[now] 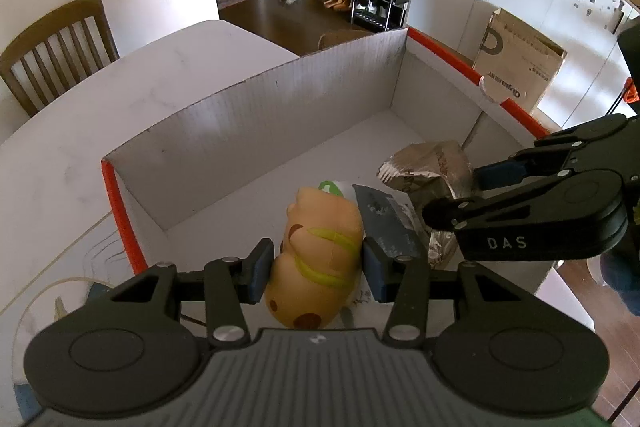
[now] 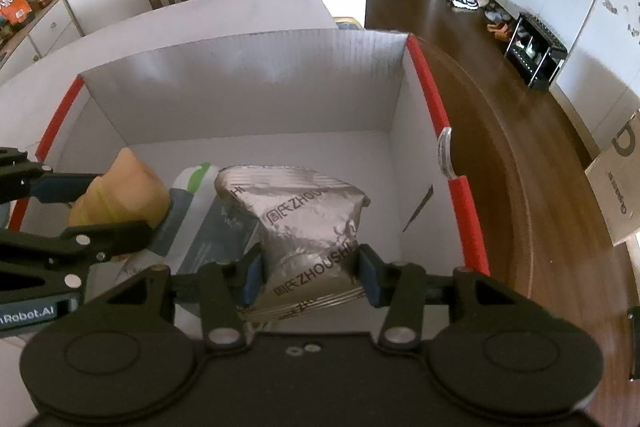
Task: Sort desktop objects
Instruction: 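Lower the plush toy and silver pouch into the box with both grippers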
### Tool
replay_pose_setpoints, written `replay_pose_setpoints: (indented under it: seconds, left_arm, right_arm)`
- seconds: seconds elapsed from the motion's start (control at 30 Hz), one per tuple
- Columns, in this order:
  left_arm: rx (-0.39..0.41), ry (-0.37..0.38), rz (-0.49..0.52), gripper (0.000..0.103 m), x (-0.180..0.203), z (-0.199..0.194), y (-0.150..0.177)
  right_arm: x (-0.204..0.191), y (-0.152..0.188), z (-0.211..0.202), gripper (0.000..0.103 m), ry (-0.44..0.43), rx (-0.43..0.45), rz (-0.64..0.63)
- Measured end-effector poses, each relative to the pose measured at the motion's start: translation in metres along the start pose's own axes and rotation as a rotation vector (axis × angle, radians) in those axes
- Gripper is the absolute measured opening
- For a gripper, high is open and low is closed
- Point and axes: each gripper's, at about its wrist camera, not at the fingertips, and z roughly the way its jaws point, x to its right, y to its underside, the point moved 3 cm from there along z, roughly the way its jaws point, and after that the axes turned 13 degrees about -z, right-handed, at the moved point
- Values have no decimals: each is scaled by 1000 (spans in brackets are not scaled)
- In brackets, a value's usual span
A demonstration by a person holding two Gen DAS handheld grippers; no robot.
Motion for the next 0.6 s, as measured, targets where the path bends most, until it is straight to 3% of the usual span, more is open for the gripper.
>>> replay_pose_setpoints:
  seconds: [0.4, 0.6]
  left_arm:
    - [-36, -4, -2, 48, -5, 12, -2]
    - [-37, -30, -13, 52, -6, 11, 1]
  right_arm:
    - [-6, -2, 10, 48, -21, -29, -16]
    - [-2, -4, 6, 59, -24, -25, -9]
